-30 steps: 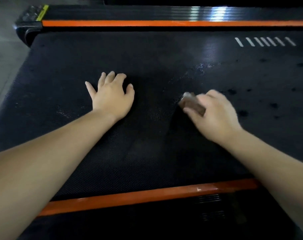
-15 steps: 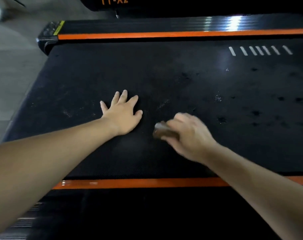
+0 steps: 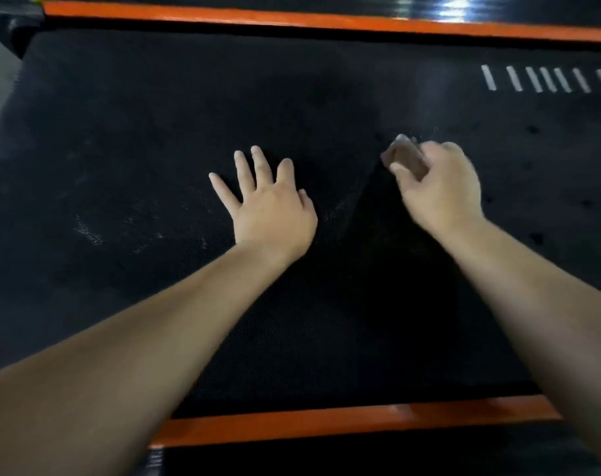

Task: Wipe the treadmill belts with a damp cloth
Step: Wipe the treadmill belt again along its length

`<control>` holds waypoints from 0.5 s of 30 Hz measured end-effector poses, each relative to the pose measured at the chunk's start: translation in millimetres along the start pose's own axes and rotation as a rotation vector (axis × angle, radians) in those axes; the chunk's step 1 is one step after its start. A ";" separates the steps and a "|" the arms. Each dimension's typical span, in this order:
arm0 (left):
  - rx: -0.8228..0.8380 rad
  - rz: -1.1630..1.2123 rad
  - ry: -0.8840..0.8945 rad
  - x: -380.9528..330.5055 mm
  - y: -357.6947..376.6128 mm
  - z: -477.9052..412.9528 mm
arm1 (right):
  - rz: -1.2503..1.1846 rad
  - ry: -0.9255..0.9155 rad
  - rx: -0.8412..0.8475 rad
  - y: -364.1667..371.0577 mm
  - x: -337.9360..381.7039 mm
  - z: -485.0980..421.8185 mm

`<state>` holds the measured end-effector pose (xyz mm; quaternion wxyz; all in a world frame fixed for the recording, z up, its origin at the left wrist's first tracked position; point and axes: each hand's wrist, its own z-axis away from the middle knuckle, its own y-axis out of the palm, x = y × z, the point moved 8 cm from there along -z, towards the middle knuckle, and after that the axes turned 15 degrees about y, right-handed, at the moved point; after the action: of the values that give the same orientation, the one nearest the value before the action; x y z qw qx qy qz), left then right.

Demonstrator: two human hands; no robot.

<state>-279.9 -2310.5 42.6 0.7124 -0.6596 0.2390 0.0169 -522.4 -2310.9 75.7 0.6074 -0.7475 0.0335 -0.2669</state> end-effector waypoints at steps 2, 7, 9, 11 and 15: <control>-0.016 0.006 -0.005 -0.5 0.0 -1.0 | -0.006 -0.092 0.007 0.5 16.5 22.7; -0.036 -0.028 -0.032 -5.4 6.5 -4.6 | 0.002 -0.422 0.172 8.3 28.6 35.3; -0.045 -0.103 -0.044 -8.1 9.1 -6.3 | 0.016 -0.316 0.036 5.9 26.1 -27.2; -0.039 -0.156 -0.048 -9.4 11.7 -6.5 | -0.025 -0.127 -0.028 4.2 22.7 -67.0; -0.008 -0.147 -0.104 -9.6 14.3 -12.1 | -0.095 -0.412 0.107 21.6 58.3 -2.2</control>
<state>-297.2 -2317.4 32.6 0.7206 -0.6763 0.1526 -0.0001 -467.6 -2340.3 76.9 0.6271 -0.7535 -0.1409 -0.1380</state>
